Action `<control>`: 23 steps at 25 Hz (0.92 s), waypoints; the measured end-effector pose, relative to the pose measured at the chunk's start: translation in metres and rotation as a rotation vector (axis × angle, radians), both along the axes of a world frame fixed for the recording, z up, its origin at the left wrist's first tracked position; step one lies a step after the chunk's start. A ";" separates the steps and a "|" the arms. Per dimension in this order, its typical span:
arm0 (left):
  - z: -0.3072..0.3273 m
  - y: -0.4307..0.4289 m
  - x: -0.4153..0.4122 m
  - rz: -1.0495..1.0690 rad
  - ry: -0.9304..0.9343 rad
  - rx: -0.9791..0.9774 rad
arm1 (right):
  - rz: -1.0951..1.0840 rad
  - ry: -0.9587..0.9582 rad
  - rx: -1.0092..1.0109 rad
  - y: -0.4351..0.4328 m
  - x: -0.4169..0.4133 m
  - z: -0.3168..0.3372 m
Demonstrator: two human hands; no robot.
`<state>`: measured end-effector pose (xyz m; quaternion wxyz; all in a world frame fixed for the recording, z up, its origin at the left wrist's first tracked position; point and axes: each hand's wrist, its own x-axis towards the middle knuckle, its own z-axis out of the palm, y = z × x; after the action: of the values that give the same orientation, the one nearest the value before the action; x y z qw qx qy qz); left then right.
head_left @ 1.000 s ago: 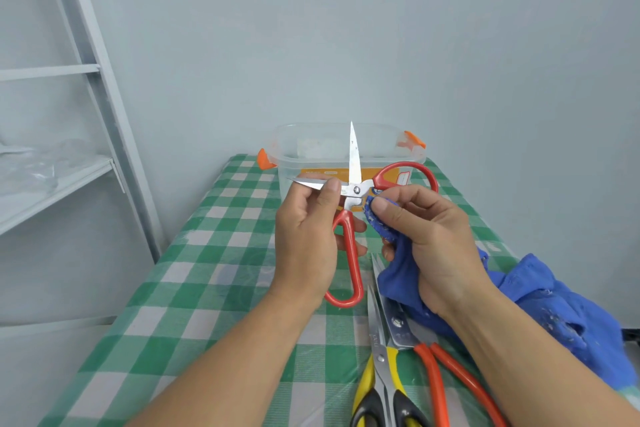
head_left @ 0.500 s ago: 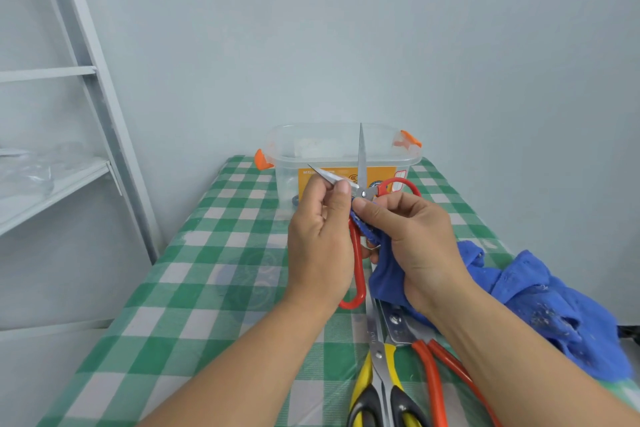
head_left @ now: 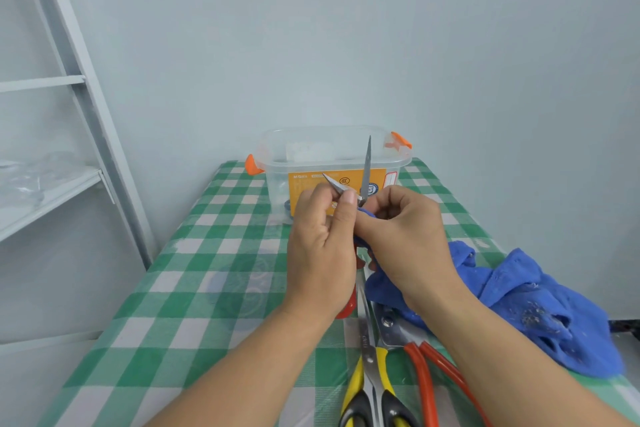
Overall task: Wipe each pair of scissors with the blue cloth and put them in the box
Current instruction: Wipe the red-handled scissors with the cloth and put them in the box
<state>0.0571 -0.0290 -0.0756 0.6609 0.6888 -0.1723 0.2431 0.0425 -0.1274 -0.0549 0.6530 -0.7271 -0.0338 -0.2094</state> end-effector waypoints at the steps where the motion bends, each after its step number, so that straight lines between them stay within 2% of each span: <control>1: 0.000 0.001 0.002 -0.007 0.006 -0.027 | 0.043 0.003 0.019 -0.001 0.000 0.000; 5: 0.005 0.008 0.003 -0.059 0.076 -0.150 | 0.163 -0.011 0.045 -0.009 -0.003 0.001; 11: 0.008 0.016 0.002 -0.047 0.129 -0.187 | 0.148 -0.047 0.238 -0.026 -0.002 0.003; 19: 0.009 0.014 0.000 -0.070 0.167 -0.159 | 0.182 -0.131 0.095 -0.015 -0.002 0.000; 23: 0.007 0.011 0.000 -0.082 0.152 -0.134 | 0.149 -0.095 0.127 -0.008 -0.002 0.000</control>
<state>0.0576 -0.0179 -0.0686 0.7261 0.6518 -0.1331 0.1740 0.0407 -0.1356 -0.0551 0.7091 -0.6691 -0.1054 -0.1959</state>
